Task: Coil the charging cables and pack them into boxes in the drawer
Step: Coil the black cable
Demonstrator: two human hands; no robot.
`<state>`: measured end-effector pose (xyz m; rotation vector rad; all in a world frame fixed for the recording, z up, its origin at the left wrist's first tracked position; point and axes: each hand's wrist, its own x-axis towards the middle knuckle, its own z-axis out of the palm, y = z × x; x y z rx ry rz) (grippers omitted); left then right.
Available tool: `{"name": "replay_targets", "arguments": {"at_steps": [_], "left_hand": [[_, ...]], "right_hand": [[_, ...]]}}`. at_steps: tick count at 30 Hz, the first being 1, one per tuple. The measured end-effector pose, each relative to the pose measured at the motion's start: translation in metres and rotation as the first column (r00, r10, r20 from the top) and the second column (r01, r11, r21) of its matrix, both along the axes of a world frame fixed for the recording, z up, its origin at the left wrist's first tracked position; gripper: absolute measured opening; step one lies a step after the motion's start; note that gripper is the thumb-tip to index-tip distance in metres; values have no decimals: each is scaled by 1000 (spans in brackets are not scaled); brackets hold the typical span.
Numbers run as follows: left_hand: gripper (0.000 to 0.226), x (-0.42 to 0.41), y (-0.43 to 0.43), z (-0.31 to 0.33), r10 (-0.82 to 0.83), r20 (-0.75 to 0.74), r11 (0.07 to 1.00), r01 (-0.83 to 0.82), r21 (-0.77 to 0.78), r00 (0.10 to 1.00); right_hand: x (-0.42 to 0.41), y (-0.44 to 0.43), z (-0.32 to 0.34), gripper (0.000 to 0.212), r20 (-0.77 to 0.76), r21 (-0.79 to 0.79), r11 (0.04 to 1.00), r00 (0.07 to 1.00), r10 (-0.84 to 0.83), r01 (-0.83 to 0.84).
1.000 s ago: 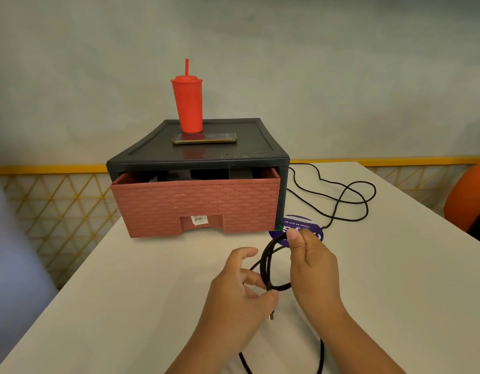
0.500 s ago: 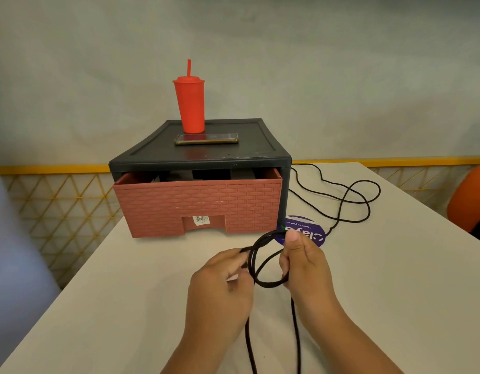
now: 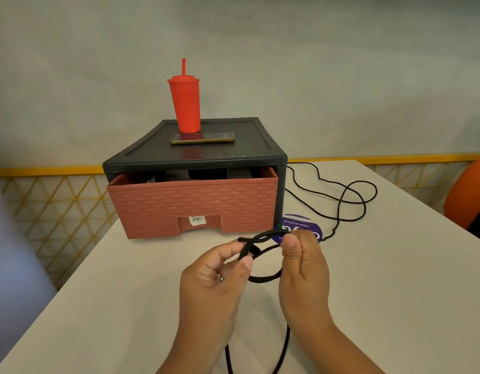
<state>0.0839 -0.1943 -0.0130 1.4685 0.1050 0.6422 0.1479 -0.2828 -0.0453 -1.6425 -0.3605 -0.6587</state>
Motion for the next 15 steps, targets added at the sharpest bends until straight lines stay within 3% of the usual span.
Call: {"name": "replay_targets", "arguments": {"at_steps": [6, 10, 15], "left_hand": [[30, 2, 3, -4, 41, 90, 992, -51, 113, 995], [26, 3, 5, -5, 22, 80, 989, -33, 143, 997], [26, 4, 4, -6, -127, -44, 992, 127, 2, 991]], "right_hand": [[-5, 2, -1, 51, -86, 21, 998, 994, 67, -65], [-3, 2, -2, 47, -94, -5, 997, 993, 75, -76], [0, -2, -1, 40, -203, 11, 997, 976, 79, -78]]}}
